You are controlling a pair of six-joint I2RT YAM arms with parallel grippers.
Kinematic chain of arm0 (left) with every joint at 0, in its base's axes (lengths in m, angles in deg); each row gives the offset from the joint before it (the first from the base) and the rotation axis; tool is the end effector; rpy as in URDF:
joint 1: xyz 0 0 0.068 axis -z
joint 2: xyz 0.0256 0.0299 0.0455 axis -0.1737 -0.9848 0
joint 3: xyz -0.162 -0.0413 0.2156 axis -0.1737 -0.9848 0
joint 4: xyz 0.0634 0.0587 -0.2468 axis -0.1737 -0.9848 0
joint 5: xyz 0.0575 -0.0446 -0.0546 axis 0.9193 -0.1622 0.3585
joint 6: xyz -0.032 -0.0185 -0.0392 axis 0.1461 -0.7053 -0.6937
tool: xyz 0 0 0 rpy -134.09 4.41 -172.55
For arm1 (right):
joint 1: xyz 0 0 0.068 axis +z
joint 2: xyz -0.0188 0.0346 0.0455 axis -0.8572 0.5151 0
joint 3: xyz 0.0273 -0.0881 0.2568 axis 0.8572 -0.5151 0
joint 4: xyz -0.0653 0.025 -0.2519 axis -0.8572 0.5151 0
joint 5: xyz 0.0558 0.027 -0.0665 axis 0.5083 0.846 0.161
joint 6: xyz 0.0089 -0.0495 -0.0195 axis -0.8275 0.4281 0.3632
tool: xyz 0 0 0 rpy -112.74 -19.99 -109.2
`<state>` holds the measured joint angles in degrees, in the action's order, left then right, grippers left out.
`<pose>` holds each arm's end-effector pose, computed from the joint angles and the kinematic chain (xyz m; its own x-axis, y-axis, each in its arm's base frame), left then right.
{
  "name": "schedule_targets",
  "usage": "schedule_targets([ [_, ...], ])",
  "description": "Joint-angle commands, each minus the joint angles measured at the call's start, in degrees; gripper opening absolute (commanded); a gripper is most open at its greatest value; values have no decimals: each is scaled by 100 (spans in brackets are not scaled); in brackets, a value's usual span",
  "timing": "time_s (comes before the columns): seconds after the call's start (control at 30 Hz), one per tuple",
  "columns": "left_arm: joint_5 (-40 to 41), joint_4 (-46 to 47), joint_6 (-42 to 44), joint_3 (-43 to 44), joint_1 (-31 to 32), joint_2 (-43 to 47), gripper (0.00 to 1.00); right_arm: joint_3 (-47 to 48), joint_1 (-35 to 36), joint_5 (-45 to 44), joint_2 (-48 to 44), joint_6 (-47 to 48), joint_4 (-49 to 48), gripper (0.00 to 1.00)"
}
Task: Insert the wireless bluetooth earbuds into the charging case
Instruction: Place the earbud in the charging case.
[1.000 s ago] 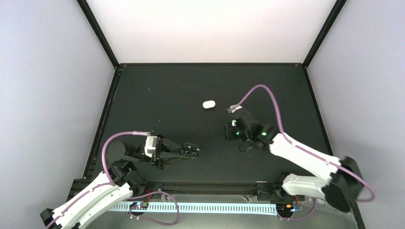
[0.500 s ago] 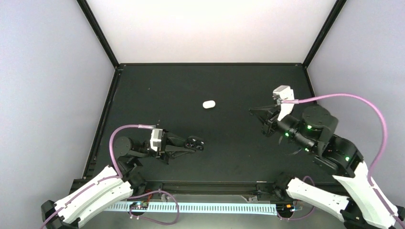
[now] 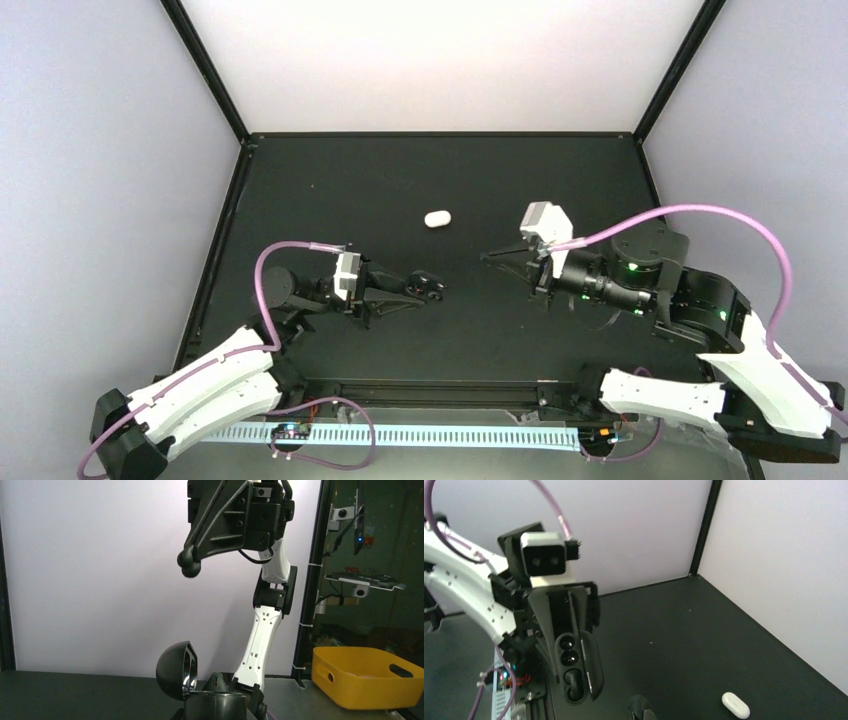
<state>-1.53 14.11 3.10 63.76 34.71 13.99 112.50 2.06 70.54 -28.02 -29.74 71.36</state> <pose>0.0995 -0.1330 0.3234 -0.0801 -0.2801 -0.9566 0.9967 -0.0320 -0.0741 0.0578 0.1075 0.4760 -0.0700 -0.1892 -0.9794 -0.8947 0.4461 -0.0223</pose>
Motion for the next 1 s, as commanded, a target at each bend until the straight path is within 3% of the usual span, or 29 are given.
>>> schedule_targets([
  [0.0, -372, 294, 122, 396, 20, -263, 2, 32, 221, 235, 259, 571, 192, 1],
  [0.47, -574, 284, 234, 661, 24, -759, 2, 356, 538, 1031, 768, 837, 192, 1],
  [0.97, -648, 463, 102, 670, 29, -877, 1, 186, 927, 490, 1130, 931, -314, 1],
])
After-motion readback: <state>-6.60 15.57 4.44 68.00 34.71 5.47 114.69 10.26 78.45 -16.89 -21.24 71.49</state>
